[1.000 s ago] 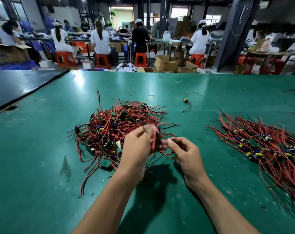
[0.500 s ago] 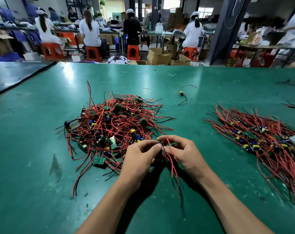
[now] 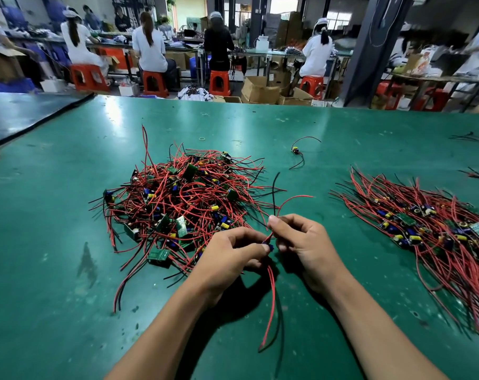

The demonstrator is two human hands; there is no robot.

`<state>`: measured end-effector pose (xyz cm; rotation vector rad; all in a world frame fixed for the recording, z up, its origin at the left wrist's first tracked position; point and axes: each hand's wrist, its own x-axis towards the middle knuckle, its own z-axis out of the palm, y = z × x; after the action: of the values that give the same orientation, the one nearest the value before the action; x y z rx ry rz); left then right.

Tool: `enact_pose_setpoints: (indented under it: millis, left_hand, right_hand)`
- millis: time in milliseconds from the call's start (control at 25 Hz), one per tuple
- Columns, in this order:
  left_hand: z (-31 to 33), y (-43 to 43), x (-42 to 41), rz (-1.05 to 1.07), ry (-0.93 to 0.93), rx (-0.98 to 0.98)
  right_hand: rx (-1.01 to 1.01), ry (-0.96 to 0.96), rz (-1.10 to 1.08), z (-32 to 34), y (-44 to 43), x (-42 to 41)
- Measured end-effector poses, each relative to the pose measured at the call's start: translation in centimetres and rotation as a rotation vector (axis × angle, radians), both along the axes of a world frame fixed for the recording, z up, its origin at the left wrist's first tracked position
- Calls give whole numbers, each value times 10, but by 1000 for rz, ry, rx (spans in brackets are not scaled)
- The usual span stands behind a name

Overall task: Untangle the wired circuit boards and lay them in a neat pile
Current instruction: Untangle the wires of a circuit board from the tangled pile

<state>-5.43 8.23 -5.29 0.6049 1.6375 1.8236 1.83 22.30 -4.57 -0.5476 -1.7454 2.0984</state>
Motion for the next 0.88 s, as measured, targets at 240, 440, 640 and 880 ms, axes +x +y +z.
enact_pose_setpoints:
  millis: [240, 440, 640, 880]
  left_hand:
    - [6, 4, 4, 31, -5, -20]
    - [8, 3, 7, 88, -43, 43]
    - [12, 1, 6, 34, -110, 39]
    - [14, 1, 6, 37, -87, -13]
  right_hand:
    - [-61, 36, 29, 2, -10, 2]
    - [-164, 77, 119, -2, -9, 2]
    - [-229, 83, 287, -2, -3, 4]
    - [-289, 93, 134, -3, -8, 0]
